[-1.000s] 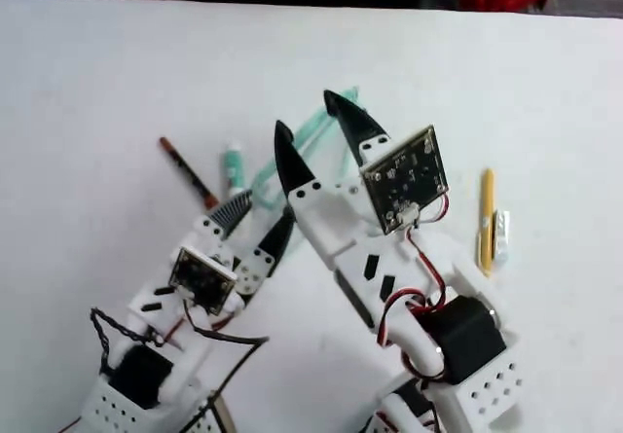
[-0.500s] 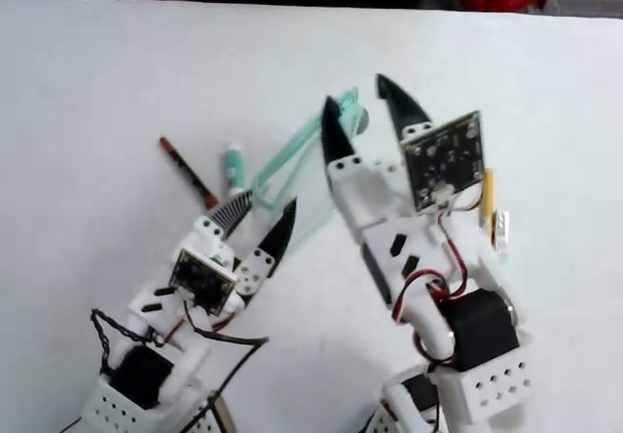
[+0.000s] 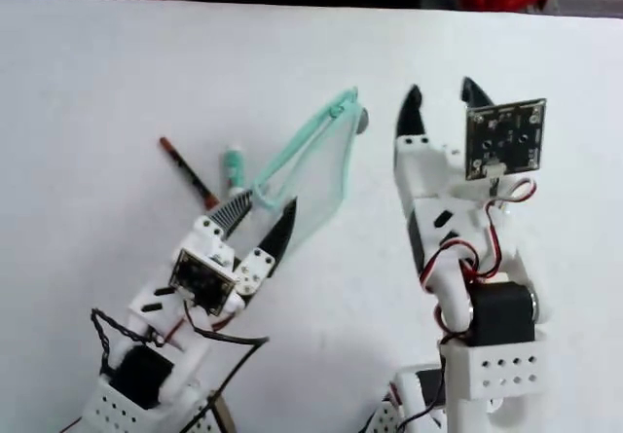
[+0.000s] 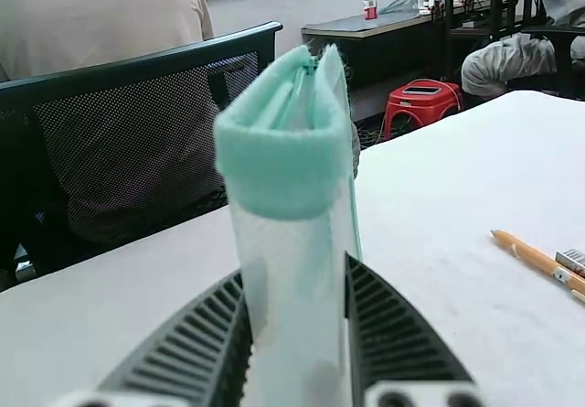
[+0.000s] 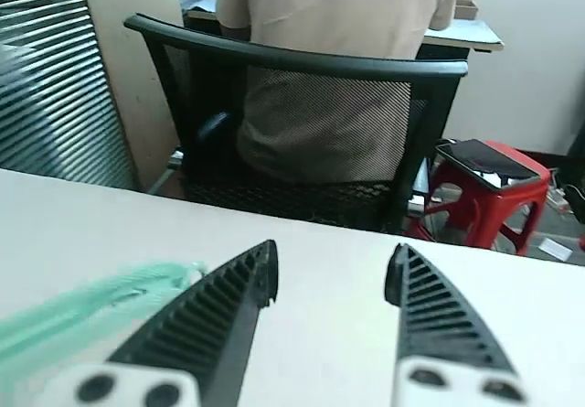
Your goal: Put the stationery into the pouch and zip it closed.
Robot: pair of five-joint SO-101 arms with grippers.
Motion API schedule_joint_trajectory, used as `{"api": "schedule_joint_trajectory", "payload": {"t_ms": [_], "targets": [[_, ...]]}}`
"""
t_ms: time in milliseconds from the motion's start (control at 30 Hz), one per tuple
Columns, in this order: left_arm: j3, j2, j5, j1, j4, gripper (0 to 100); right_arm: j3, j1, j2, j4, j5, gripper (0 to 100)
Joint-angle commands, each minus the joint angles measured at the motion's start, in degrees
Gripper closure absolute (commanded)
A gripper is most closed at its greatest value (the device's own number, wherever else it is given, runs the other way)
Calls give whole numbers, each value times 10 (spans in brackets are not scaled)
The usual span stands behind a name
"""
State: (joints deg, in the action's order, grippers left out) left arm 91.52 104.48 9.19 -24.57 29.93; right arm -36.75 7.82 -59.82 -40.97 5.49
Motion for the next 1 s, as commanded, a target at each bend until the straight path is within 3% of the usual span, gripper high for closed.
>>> {"api": "schedule_joint_trajectory", "payload": {"t_ms": [0,267,567,967], "targets": [[4,-2,3,2,-4,868,-11,-52,-6,11,2,804],[4,-2,3,4,-4,868,-49,-113,-6,13,2,804],[4,-2,4,4,-4,868,-156,-193,-6,95,3,804],[4,-2,4,4,-4,868,-266,-211,-7,101,3,804]]}}
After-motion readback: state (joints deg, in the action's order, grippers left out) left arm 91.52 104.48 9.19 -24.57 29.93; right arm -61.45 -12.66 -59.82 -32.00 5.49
